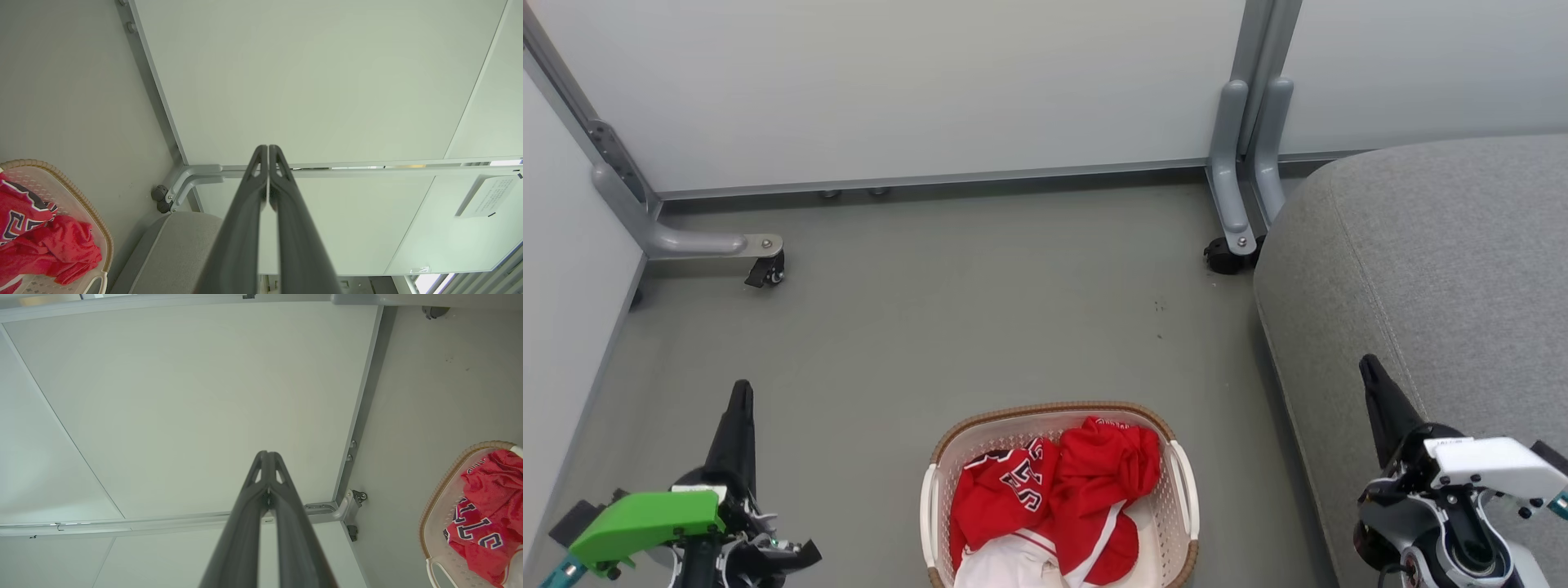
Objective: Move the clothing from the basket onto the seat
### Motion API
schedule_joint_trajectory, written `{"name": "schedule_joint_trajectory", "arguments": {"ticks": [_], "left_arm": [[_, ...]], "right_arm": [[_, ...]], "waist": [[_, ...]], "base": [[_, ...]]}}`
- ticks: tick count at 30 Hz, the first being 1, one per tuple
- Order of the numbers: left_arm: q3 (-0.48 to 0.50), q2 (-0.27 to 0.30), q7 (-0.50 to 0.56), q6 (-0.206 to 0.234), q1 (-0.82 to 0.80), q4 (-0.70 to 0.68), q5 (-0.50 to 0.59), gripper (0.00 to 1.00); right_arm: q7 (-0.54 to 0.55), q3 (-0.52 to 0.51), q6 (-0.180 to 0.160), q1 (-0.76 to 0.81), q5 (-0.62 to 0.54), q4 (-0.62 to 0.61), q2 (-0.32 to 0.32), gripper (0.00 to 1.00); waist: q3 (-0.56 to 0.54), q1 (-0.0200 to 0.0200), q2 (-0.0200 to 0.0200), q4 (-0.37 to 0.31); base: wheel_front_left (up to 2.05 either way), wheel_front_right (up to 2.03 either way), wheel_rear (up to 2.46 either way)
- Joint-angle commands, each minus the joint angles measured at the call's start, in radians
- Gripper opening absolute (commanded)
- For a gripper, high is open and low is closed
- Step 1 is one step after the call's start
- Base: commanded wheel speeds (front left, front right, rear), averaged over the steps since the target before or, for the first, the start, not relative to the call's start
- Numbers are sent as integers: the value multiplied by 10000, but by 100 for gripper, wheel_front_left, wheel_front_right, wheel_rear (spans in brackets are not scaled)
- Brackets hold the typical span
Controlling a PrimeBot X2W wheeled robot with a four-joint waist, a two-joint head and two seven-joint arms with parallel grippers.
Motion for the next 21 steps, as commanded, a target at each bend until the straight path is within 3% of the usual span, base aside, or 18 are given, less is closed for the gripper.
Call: {"name": "schedule_joint_trajectory", "arguments": {"ticks": [1, 13, 21], "left_arm": [[-10, -8, -2, 0, 38, 64, 1, 100], [-590, 35, -584, -5, -117, -270, 272, 100], [-757, 113, -964, -8, -175, -649, 1932, 100]], "right_arm": [[-3, 1, 0, 41, -1, 55, 19, 100], [-600, 336, 1, 158, -560, -310, -66, 100], [-969, 303, 1, 267, -2459, -864, -172, 100]], "waist": [[1, 0, 0, 0], [11, 0, 0, -5], [9, 0, 0, -7]], "base": [[0, 0, 0], [0, 0, 0], [0, 0, 0]]}}
